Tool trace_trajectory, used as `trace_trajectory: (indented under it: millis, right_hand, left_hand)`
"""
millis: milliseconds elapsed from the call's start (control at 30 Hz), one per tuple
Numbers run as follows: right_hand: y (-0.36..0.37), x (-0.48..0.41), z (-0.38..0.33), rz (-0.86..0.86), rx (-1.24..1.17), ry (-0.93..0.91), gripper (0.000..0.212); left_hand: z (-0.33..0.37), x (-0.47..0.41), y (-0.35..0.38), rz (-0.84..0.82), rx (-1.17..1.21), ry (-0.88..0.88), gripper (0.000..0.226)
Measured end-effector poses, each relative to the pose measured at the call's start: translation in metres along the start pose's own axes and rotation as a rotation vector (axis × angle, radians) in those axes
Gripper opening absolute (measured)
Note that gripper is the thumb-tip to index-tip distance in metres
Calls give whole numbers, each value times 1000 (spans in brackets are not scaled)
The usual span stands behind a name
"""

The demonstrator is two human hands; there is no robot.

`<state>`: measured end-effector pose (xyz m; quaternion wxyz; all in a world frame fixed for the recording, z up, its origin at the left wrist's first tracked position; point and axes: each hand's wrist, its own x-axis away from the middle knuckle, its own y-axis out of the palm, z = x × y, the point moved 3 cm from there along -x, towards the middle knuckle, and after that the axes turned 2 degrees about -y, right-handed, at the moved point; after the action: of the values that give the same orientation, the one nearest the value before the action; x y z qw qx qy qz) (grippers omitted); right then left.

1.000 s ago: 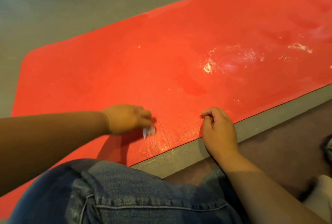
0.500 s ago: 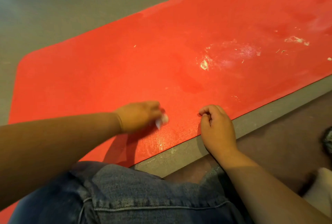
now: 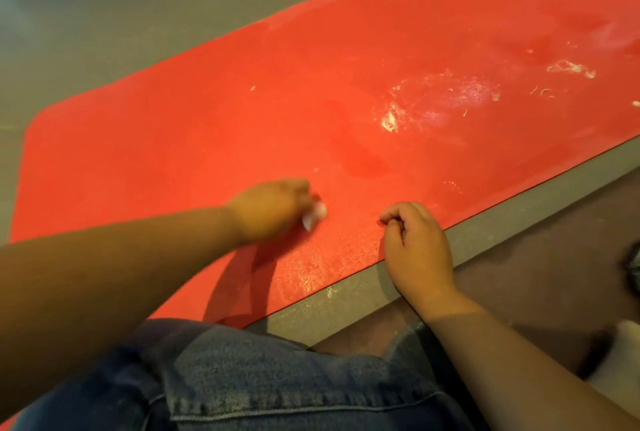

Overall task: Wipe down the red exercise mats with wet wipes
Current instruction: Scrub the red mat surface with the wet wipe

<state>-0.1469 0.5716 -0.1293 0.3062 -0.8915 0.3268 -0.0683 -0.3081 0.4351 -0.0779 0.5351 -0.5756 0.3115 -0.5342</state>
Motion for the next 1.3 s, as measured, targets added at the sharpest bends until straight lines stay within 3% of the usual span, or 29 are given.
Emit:
trace_trajectory:
  millis: [100,167,233,333,400,500,567,633,667,733,800,867,933,1067,1133,1167,1233,1300]
  right_hand:
    - [0,0,0,3,-6,6,22]
    - [1,0,0,12,-6,5,22]
    - [1,0,1,37,-33,21,21]
    - [-11,-3,8,163,-50,46,22]
    - [-22,-8,17,234,-17,63,23]
    - [-34,-15,30,247,49,78,25]
    - [-39,-17,33,274,84,81,25]
    - [-43,-21,35,311,103,79,25]
    - [-45,-22,36,324,107,78,25]
    - [-50,-25,40,342,102,76,26]
    - [-57,-28,44,355,93,91,27]
    - [-61,-29,47,356,78,119,28]
    - [-63,-29,48,335,73,141,28]
    - [-65,-30,50,302,25,179,31]
    - [-65,-33,53,298,-9,209,31]
    - [-65,-33,54,300,-25,226,32]
    - [-66,-33,56,319,-51,251,32]
    - [-65,-31,56,331,-67,255,33]
  left_hand:
    - [-43,-26,-6,180,44,-489,18]
    - [-17,-31,2,224,24,-572,21]
    - [36,-24,11,261,73,-311,24]
    - [75,-7,20,27,121,198,8]
    - [47,-18,11,-18,57,234,10]
    - [-20,-45,-8,132,37,-219,28]
    - [-41,-54,-13,239,77,-522,28]
    - [-17,-60,-6,285,40,-574,32]
    - [7,-59,0,281,35,-491,36]
    - [58,-44,15,230,107,-159,33]
    - [93,-21,23,16,132,219,17]
    - [88,-21,23,-50,70,404,14]
    - [61,-46,13,12,29,270,18]
    - [-15,-83,-14,267,126,-435,27]
    - [-2,-86,-8,321,79,-563,32]
    - [18,-85,-1,324,44,-508,35]
    - [69,-73,12,303,81,-205,34]
    - [104,-53,19,79,106,217,17]
